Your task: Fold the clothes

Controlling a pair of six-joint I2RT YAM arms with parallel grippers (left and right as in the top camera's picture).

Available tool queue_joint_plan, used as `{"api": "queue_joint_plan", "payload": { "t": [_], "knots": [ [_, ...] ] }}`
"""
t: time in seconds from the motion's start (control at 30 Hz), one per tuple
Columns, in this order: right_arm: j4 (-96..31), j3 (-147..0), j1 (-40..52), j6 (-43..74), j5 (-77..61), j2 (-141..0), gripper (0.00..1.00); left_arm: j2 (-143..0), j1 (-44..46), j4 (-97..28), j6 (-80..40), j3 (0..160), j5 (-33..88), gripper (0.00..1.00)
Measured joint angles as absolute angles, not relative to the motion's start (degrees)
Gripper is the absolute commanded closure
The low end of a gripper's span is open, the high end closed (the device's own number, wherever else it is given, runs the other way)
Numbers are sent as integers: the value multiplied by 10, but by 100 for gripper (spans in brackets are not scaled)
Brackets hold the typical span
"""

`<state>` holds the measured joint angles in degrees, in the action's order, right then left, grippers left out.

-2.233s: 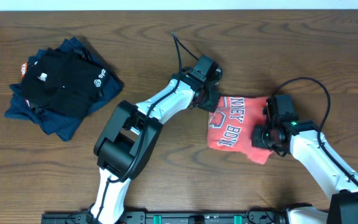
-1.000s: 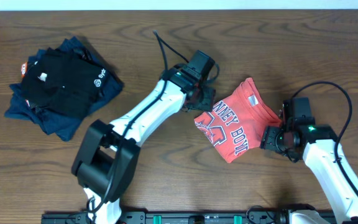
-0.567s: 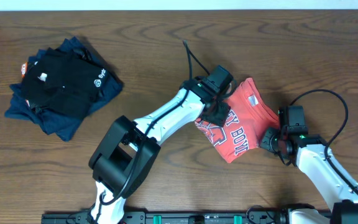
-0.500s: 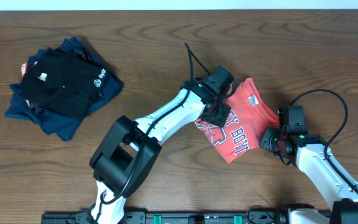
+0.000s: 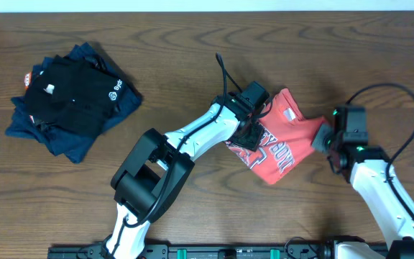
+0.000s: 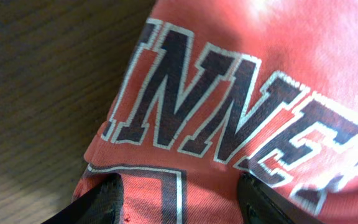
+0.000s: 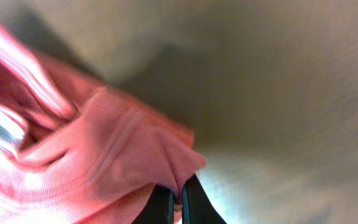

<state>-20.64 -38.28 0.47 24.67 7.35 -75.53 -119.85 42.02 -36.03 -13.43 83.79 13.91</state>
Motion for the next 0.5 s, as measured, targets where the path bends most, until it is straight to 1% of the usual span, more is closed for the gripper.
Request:
{"api": "queue_joint_plan", "payload": {
  "t": [0.03,0.07,0.1,0.13,0.2,0.33,0.43,0.47,0.5],
  "knots": [
    [-194,-388,1,240,74,-754,95,-1199,420,-361,-134,838,141,39],
    [-187,-391,-2,235,74,-752,87,-1199,420,-362,-134,838,144,39],
    [-185,-392,-3,229,74,-752,72,-1199,420,-364,-134,838,145,39],
    [-185,-392,-3,229,78,-752,60,-1199,420,-366,-134,838,147,39],
    [-193,-392,-8,221,84,-752,49,-1198,421,-369,-134,838,147,39],
    [-246,-392,-10,213,87,-752,44,-1196,421,-372,-133,838,147,37],
    [-291,-393,-10,212,88,-752,45,-1187,420,-377,-133,832,147,35],
    [-304,-393,-10,212,89,-752,45,-1181,418,-379,-133,830,146,32],
    [-314,-393,-10,212,89,-752,44,-1173,417,-382,-132,828,142,27]
  ]
}}
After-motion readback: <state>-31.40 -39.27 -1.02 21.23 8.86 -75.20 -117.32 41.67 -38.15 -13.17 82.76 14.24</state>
